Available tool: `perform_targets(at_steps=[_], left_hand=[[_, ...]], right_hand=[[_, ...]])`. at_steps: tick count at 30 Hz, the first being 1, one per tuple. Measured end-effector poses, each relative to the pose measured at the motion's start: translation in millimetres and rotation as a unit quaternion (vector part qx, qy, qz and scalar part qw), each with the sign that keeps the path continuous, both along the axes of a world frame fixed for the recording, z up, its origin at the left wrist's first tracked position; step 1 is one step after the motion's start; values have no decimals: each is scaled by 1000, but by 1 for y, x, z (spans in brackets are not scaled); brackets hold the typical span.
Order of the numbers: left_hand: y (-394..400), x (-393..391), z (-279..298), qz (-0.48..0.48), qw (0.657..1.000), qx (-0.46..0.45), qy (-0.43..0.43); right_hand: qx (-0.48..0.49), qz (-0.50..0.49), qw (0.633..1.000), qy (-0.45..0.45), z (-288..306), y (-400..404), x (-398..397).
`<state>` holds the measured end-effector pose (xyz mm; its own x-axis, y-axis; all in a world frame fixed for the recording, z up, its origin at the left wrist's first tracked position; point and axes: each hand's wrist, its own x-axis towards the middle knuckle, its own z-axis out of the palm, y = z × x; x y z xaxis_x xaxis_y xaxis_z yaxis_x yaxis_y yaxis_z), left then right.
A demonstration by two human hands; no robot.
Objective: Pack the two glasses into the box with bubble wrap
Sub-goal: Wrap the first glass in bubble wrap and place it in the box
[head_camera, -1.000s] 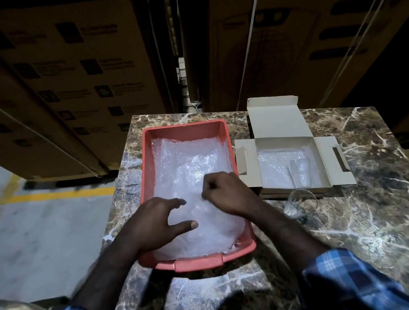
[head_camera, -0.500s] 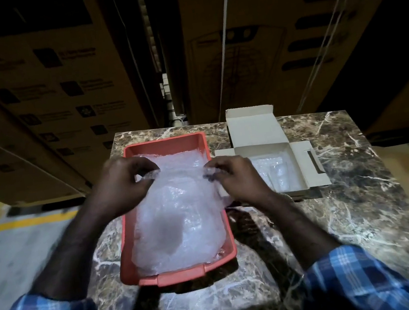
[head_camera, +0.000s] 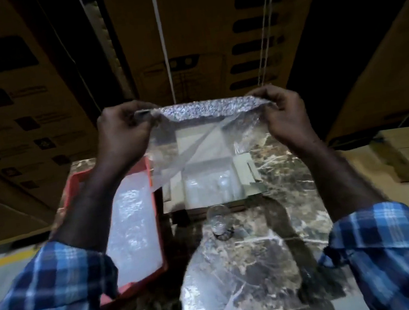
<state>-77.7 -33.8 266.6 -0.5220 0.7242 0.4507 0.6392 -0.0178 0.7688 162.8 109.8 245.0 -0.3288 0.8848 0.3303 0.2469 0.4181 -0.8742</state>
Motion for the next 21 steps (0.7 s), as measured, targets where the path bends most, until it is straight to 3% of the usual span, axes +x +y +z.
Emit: perform_targets(at_steps=[3,7,14,21], left_hand=[[30,47,-8,-27,997,51,-48],[42,122,-23,-94,989,78,-86],[3,181,-96,-109,982,-17,-154],[-43,216,-160,-82,975,-89,-187]], right_hand=[[46,-23,998,23,12,13,52],[34,-22,999,30,8,23,138],[-55,53,997,12,-54,-2,236],[-160,91,981,-55,-131,-41,267]])
